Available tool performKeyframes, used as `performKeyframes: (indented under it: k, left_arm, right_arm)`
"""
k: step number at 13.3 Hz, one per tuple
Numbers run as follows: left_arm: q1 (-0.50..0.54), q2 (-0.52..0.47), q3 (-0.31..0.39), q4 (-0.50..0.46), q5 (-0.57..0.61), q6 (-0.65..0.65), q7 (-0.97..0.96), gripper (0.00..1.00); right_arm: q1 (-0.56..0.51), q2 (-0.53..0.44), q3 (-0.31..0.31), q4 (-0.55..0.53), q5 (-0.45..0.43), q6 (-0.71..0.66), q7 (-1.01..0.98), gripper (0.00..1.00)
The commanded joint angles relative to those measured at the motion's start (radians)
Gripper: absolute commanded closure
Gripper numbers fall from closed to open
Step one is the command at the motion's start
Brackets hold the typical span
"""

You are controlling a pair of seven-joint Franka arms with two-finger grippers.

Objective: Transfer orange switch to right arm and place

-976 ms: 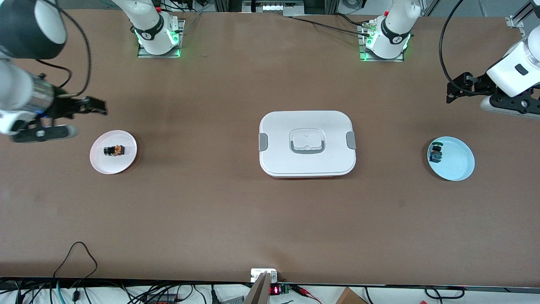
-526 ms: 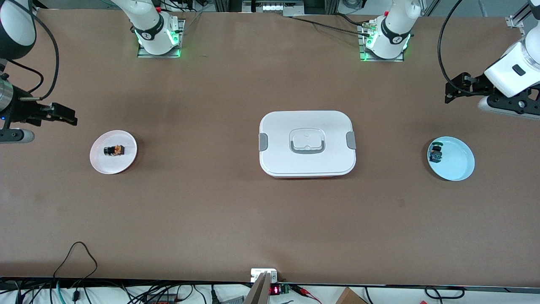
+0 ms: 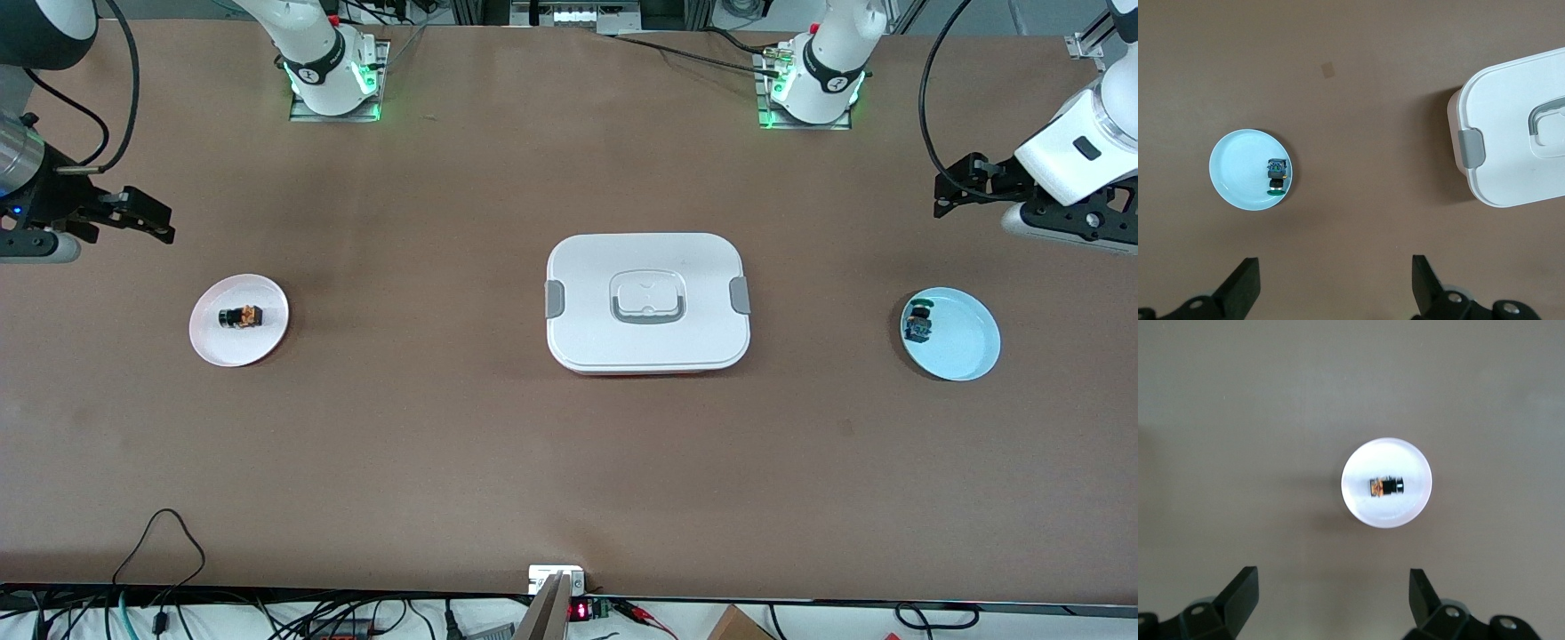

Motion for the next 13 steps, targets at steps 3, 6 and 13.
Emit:
performKeyframes:
  k: [3, 6, 13]
  left_arm:
    - [-0.007, 0.032, -0.001, 0.039, 0.004, -0.014, -0.009, 0.0]
    - [-0.01, 0.081, -0.008, 0.111, 0.004, -0.015, -0.009, 0.0]
    - [-0.026, 0.139, -0.008, 0.178, 0.001, -0.009, -0.023, 0.0]
  right_arm:
    - [-0.006, -0.018, -0.003, 0.029, -0.001, -0.05, -0.078, 0.0]
    - [-0.006, -0.021, -0.006, 0.066, 0.002, -0.065, -0.048, 0.0]
    - [-0.002, -0.02, -0.004, 0.072, 0.0, -0.085, 0.038, 0.0]
